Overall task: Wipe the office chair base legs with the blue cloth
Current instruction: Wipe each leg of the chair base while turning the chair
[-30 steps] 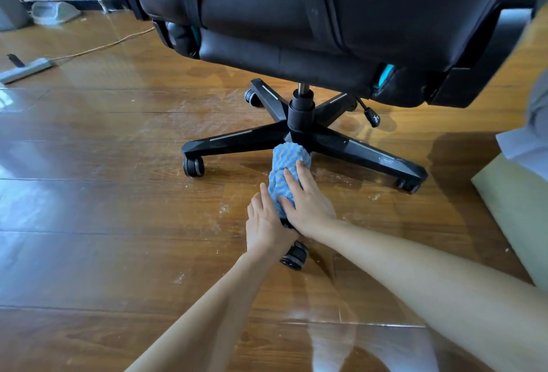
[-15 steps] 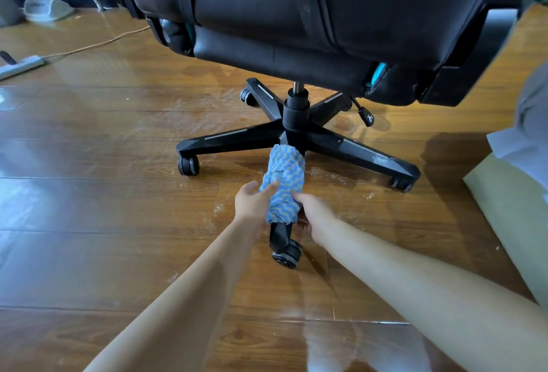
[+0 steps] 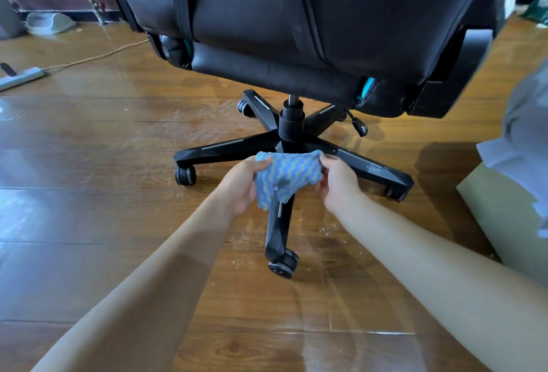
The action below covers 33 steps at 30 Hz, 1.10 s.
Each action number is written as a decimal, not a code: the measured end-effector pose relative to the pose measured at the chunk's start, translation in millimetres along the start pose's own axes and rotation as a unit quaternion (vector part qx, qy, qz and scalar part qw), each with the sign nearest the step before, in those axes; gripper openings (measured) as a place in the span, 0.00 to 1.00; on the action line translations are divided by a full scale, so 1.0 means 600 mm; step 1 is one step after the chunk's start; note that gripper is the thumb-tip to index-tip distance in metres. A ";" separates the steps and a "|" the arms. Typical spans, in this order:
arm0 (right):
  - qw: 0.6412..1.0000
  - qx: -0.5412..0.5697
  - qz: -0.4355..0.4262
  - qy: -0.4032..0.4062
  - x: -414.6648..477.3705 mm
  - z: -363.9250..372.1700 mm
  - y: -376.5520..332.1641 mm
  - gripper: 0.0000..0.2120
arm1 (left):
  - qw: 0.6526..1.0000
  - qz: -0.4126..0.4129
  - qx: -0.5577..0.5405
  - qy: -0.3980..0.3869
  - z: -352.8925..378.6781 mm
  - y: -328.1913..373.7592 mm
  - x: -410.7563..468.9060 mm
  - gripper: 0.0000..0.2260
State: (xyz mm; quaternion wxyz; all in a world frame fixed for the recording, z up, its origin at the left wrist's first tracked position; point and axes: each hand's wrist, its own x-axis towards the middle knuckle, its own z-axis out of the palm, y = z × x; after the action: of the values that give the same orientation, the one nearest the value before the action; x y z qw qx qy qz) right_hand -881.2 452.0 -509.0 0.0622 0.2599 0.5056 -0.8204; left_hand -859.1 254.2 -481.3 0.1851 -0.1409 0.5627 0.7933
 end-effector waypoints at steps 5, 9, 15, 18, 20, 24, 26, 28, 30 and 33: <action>0.983 -0.074 -0.020 -0.167 -0.001 0.008 -0.018 0.14 | 1.000 0.003 0.001 -0.003 0.000 0.000 -0.007 0.14; 0.977 -0.152 -0.083 -0.124 0.008 0.004 -0.023 0.26 | 1.000 0.021 0.002 0.006 -0.008 0.001 -0.006 0.17; 0.868 -0.441 -0.201 -0.110 -0.008 0.005 -0.034 0.20 | 0.982 0.098 0.156 0.036 -0.012 0.005 -0.007 0.09; 0.708 -0.677 -0.200 -0.028 -0.017 0.009 -0.037 0.23 | 0.938 0.155 0.296 0.086 -0.003 0.007 0.003 0.09; 0.721 -0.651 -0.232 -0.037 -0.024 0.012 -0.043 0.17 | 0.919 0.177 0.341 0.086 0.005 0.014 0.003 0.09; 0.788 -0.523 -0.217 -0.241 -0.039 0.026 -0.054 0.21 | 0.910 0.196 0.362 0.043 0.019 0.023 -0.004 0.05; 0.797 -0.517 -0.193 -0.245 -0.042 0.030 -0.056 0.17 | 0.901 0.205 0.380 0.045 0.023 0.026 -0.002 0.04; 0.807 -0.518 -0.188 -0.211 -0.036 0.026 -0.058 0.12 | 0.909 0.198 0.364 0.051 0.022 0.023 0.006 0.04; 0.813 -0.518 -0.177 -0.196 -0.029 0.018 -0.059 0.07 | 0.928 0.179 0.314 0.088 0.026 0.008 0.014 0.06; 0.827 -0.517 -0.174 -0.138 -0.013 0.006 -0.062 0.05 | 0.923 0.142 0.307 0.181 0.031 -0.040 0.028 0.11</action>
State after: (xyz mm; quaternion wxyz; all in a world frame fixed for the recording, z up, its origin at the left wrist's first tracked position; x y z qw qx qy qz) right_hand -889.3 465.7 -474.3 0.1122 -0.0183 0.8788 -0.4635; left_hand -863.7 281.1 -502.9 -0.0009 -0.1369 0.8170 0.5602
